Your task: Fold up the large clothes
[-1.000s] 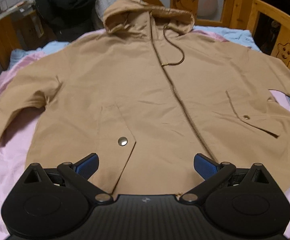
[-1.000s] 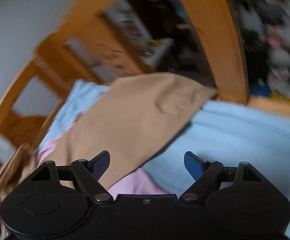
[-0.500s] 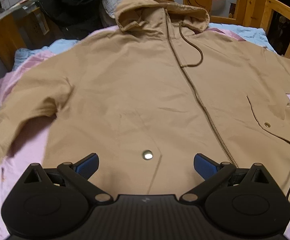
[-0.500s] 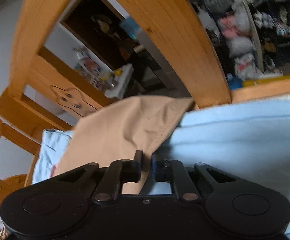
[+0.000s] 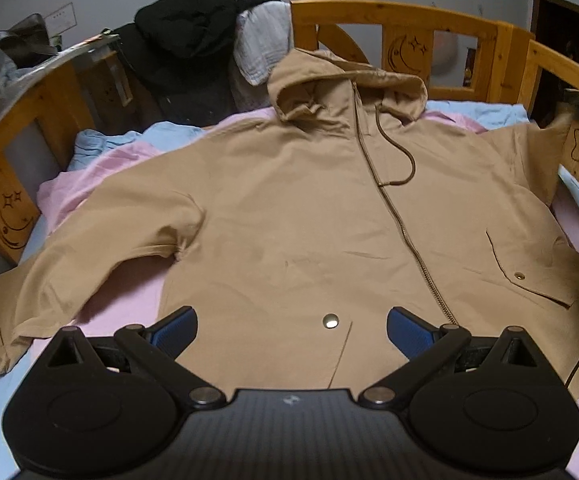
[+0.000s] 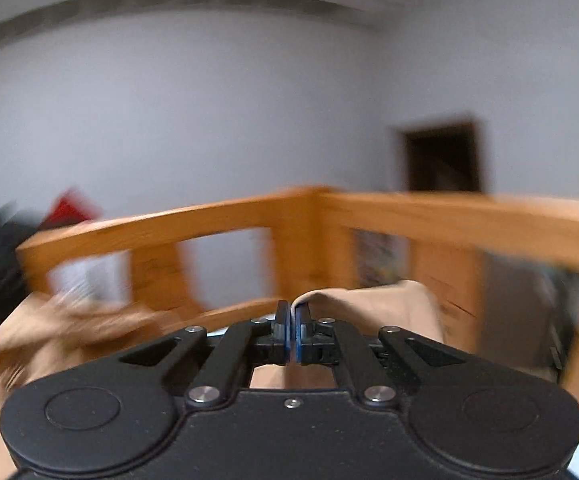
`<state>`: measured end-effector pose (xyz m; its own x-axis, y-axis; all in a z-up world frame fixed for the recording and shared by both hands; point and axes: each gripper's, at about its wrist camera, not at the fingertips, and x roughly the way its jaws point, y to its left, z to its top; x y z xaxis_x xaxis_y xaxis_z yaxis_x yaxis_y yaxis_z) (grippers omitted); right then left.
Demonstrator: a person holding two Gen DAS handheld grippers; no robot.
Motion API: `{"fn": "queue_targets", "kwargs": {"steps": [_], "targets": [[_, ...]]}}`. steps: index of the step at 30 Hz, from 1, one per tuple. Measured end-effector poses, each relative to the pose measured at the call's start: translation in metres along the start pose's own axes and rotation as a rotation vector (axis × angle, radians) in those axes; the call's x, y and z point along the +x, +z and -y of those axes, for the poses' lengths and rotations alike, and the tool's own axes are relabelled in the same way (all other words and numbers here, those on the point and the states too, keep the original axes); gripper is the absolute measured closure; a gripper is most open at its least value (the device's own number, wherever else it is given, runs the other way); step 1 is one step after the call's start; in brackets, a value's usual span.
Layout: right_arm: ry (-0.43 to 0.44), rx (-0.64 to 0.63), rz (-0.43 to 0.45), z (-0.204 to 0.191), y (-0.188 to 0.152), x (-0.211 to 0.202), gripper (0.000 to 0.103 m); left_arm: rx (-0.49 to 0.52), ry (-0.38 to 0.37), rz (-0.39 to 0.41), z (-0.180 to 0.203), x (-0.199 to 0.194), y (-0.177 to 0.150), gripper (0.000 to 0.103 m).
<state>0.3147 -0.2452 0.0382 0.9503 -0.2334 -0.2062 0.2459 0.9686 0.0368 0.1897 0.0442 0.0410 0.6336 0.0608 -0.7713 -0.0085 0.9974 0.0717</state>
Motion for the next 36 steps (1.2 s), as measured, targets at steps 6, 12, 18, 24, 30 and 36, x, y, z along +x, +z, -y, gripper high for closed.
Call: {"fn": "queue_targets", "kwargs": {"steps": [6,12,18,24,30,36], "targets": [[0.321,-0.269,-0.108,-0.078,-0.051,-0.042,0.1,-0.02,0.024,-0.001,-0.01,0.004,-0.006,0.0],[0.518,-0.246,-0.32,-0.076,-0.096,-0.078,0.043,-0.049,0.026,-0.007,-0.012,0.017,-0.003,0.001],[0.31,-0.046,-0.346,0.008,-0.067,-0.074,0.034,-0.054,0.004,-0.012,-0.003,0.025,-0.002,0.0],[0.129,0.408,-0.654,0.107,-0.079,0.016,0.04,-0.101,-0.05,0.017,0.014,0.031,-0.001,0.0],[0.084,0.562,-0.631,0.112,-0.078,0.023,0.093,-0.15,-0.132,0.075,0.016,0.025,0.019,0.001],[0.364,0.364,-0.291,0.057,-0.016,-0.021,0.098,-0.208,-0.288,0.196,-0.013,0.005,0.051,0.001]]}}
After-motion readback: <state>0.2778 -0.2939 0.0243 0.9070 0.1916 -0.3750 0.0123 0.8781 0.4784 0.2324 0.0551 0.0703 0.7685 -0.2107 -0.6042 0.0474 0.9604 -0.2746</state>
